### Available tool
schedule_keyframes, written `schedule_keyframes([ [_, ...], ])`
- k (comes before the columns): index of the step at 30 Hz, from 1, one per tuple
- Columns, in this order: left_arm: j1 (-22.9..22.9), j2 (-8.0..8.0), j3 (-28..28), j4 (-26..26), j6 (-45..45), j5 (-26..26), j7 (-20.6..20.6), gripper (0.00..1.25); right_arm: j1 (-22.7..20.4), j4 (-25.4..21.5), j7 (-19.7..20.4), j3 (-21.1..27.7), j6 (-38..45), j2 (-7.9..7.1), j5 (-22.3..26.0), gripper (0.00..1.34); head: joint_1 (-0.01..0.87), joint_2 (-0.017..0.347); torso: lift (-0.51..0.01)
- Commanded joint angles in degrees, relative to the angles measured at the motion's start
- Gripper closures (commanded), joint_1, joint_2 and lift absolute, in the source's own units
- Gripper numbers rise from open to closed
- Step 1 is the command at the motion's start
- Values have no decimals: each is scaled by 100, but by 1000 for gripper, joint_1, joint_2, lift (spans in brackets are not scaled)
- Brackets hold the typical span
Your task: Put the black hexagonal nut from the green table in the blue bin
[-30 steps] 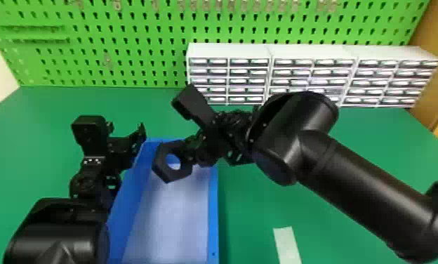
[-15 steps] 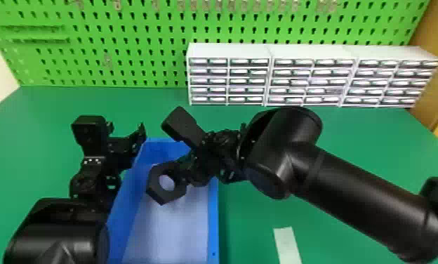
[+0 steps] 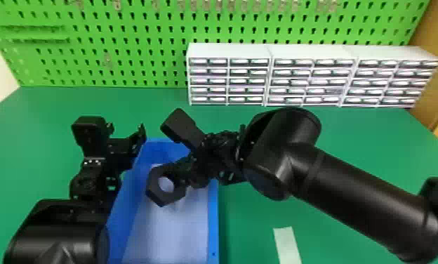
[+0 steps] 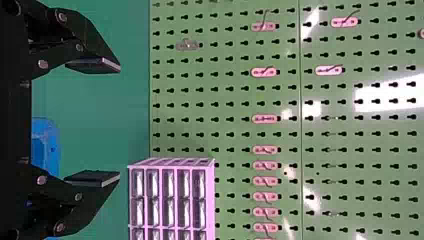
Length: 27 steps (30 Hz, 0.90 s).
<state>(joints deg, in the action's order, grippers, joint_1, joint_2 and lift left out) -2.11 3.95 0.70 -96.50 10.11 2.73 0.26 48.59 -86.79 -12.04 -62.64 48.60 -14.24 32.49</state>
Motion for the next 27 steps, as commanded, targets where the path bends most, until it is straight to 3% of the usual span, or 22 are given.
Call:
schedule_keyframes([
  [1, 1, 0, 0, 0, 0, 9, 0, 486, -16, 5, 9, 24, 0, 1, -23, 966, 686, 51, -96],
  [6, 1, 0, 0, 0, 0, 9, 0, 486, -16, 5, 9, 24, 0, 1, -50, 794, 686, 51, -96],
  [10, 1, 0, 0, 0, 0, 9, 0, 486, -25, 5, 35, 24, 18, 1, -111, 449, 686, 51, -96],
  [14, 1, 0, 0, 0, 0, 17, 0, 486, -25, 5, 35, 24, 18, 1, -138, 268, 686, 51, -96],
  [18, 1, 0, 0, 0, 0, 17, 0, 486, -34, 5, 44, 24, 9, 9, -138, 196, 686, 51, -96],
  [27, 1, 0, 0, 0, 0, 17, 0, 486, -34, 5, 35, 24, 18, 9, -173, 190, 686, 51, -96],
])
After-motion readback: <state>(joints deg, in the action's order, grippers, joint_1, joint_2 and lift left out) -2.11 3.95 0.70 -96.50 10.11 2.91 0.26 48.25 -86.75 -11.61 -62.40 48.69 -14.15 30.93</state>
